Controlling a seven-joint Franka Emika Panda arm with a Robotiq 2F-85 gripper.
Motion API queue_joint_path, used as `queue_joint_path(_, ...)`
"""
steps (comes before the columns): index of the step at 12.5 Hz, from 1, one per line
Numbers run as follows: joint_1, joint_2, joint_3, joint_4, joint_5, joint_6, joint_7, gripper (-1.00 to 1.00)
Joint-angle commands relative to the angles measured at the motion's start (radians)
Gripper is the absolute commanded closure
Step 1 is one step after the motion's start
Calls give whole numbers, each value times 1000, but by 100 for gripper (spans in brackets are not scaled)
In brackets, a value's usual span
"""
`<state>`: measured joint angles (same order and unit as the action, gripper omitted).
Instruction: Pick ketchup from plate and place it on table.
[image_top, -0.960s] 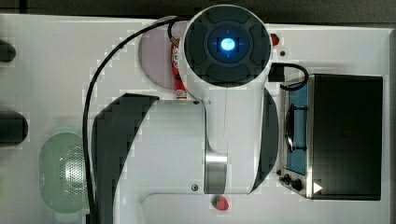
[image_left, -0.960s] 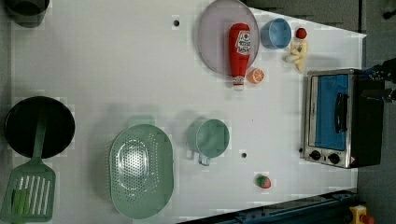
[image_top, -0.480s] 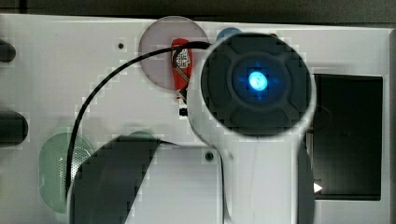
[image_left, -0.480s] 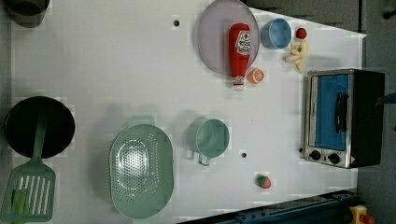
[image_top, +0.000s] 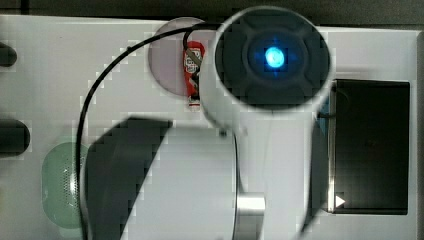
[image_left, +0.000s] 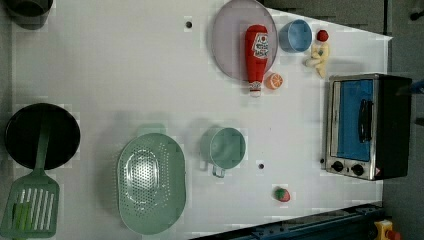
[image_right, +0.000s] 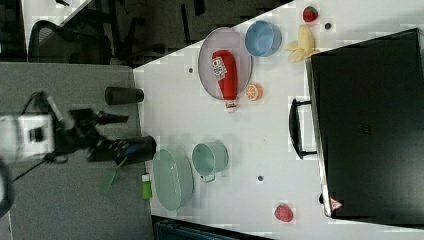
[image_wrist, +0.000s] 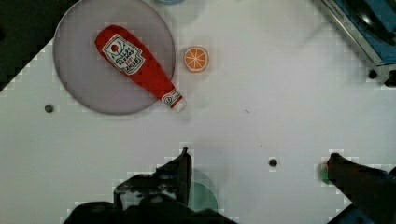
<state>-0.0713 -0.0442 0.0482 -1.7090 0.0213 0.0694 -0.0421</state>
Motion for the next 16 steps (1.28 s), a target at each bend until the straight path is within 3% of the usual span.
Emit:
queue_joint_path(1,-2,142,31,-18,1,80,16,-100)
queue_joint_path(6,10,335,53,-14,0,262,-157,-100)
queue_joint_path(13,50,592,53,-10,-12,650,-584,-100)
queue_joint_path(16,68,667,53,-9,-26,779,-635,-100)
